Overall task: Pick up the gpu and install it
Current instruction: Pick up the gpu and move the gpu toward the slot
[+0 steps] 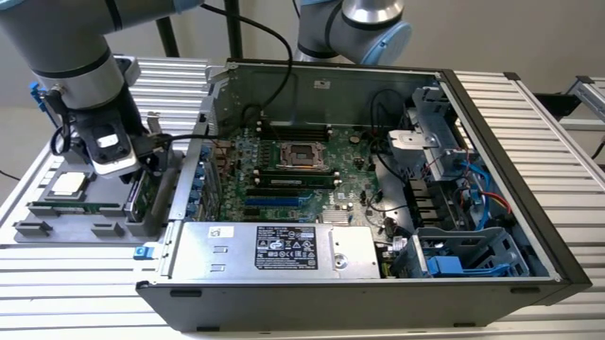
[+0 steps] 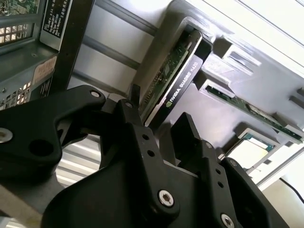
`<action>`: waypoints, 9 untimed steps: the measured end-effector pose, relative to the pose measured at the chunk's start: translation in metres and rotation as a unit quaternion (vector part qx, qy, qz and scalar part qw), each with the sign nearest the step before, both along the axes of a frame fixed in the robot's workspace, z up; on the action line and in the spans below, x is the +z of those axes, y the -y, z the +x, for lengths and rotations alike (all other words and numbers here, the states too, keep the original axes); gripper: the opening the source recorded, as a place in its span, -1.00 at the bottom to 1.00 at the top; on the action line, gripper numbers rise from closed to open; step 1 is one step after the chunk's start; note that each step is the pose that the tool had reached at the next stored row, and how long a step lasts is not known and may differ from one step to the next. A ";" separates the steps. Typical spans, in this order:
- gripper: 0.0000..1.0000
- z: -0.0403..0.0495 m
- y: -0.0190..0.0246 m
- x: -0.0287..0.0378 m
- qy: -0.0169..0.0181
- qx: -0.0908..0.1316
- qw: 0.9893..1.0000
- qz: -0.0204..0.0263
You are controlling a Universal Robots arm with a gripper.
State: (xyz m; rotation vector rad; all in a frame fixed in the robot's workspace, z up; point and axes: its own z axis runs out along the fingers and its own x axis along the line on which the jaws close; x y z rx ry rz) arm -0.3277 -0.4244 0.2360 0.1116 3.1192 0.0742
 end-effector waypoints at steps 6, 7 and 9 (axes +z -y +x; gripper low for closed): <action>1.00 0.0000 0.0000 -0.0023 0.000 0.000 1.000 0.000; 1.00 0.0000 0.0000 -0.0024 0.000 0.000 1.000 0.000; 1.00 0.0000 0.0000 -0.0032 0.000 0.000 1.000 0.000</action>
